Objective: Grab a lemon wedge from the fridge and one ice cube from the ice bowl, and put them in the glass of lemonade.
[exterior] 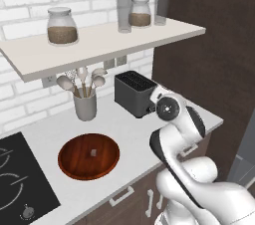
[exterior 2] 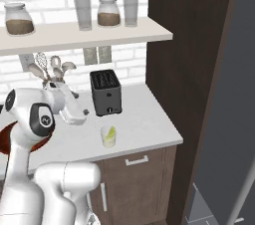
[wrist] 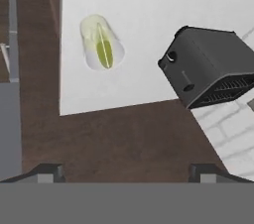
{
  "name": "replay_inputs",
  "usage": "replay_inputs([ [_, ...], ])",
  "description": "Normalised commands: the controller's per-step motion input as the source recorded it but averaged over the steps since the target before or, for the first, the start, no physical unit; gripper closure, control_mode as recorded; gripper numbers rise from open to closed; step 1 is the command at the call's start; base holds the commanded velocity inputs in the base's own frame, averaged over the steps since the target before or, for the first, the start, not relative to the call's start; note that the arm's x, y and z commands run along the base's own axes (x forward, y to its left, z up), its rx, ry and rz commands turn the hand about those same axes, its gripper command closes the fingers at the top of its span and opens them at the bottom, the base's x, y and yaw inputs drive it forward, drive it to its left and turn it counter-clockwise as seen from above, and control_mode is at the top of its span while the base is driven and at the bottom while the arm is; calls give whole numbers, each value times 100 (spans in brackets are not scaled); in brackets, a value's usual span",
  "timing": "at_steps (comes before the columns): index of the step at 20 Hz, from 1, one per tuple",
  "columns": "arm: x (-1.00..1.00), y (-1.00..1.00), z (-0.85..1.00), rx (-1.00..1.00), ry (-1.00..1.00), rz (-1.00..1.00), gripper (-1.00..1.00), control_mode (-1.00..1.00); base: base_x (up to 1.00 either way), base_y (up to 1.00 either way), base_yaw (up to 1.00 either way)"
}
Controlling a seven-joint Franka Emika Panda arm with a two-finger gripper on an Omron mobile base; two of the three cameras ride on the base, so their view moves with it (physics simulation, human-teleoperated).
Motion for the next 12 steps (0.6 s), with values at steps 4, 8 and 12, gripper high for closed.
replay_inputs([
  [4, -77, 77, -11, 0, -13, 0, -100, -100, 0, 0, 0],
  [8, -79, 81, -48, -4, -7, 0, -100, -100, 0, 0, 0],
  [12, -40, 78, -34, -3, -1, 0, -100, -100, 0, 0, 0],
])
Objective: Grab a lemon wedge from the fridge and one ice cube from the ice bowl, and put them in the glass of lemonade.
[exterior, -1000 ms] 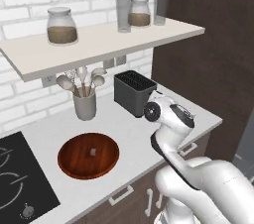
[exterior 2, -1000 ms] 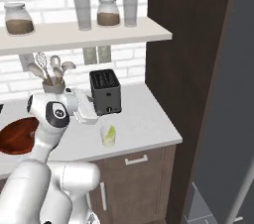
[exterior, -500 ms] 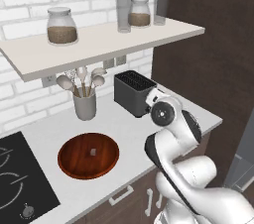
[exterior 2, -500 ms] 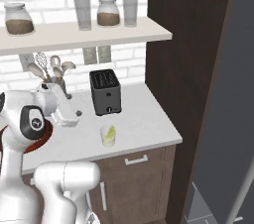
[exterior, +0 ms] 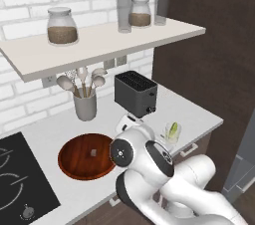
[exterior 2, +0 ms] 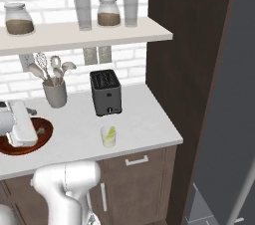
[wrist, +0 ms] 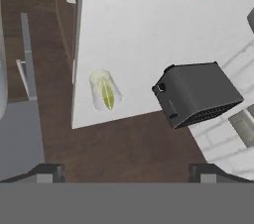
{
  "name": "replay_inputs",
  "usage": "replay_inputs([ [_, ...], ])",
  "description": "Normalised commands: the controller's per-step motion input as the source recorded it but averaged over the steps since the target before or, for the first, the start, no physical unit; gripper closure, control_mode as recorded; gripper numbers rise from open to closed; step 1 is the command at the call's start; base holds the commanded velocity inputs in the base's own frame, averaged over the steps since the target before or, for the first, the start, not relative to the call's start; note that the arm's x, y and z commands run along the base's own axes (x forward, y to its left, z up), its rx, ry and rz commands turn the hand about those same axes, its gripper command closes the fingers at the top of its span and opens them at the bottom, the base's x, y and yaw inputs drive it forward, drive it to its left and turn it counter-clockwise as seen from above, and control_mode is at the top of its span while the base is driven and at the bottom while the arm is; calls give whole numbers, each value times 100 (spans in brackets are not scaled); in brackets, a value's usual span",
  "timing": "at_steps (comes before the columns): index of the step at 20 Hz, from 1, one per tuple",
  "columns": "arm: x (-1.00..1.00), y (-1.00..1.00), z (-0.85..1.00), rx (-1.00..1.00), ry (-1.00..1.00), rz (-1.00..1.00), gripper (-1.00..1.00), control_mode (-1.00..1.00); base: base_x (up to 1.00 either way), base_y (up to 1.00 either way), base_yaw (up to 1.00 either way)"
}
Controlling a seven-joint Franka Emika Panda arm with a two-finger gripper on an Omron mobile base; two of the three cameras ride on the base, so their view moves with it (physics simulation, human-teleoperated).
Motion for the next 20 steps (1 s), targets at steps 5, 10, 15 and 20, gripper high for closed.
replay_inputs([
  [5, -6, 15, -1, 0, 0, 0, -100, -100, 0, 0, 0],
  [10, 0, 0, 0, 0, 0, 0, -100, -100, 0, 0, 0],
  [15, -1, 0, 0, 0, 0, 0, -100, -100, 0, 0, 0],
  [20, -60, 55, -10, -11, 15, 1, -100, -100, 0, 0, 0],
])
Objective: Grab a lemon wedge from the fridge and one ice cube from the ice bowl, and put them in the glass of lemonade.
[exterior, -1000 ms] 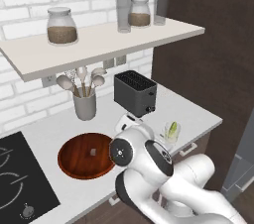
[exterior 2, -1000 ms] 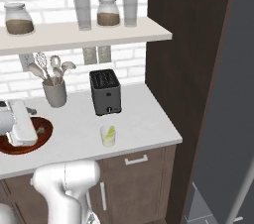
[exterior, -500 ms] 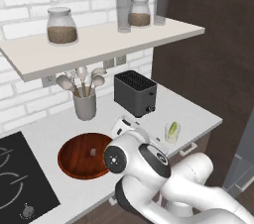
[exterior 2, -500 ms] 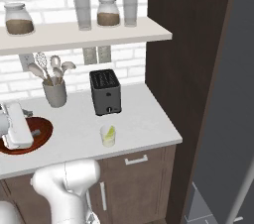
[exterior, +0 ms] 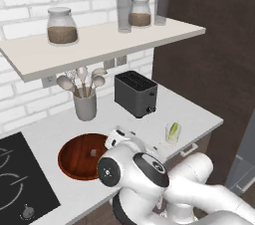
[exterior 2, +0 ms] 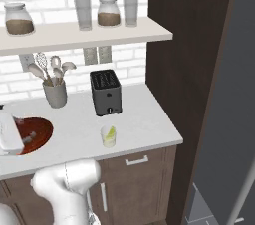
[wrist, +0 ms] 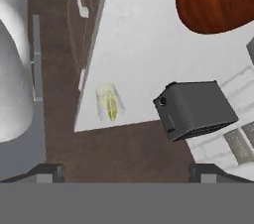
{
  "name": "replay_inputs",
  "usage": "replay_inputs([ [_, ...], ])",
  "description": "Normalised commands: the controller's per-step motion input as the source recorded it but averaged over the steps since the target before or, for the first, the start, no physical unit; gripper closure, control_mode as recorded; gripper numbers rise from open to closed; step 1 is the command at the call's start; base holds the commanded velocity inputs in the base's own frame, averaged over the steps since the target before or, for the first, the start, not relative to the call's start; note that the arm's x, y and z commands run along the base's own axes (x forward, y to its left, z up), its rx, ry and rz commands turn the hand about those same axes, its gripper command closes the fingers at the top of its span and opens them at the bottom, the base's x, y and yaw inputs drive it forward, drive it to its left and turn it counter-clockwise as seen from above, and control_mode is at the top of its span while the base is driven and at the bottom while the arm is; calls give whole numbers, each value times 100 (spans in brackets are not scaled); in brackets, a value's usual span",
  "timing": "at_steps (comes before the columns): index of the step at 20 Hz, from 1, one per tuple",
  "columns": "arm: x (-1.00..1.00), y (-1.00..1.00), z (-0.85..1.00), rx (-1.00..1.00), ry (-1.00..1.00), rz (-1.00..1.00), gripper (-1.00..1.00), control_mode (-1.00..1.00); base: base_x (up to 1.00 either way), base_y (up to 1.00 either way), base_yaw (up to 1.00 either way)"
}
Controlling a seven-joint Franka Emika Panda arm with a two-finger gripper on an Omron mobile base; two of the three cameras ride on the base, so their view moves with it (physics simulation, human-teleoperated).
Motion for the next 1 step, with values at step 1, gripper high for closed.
replay_inputs([
  [1, -92, 79, -10, -18, 18, 7, -100, -100, 0, 0, 0],
])
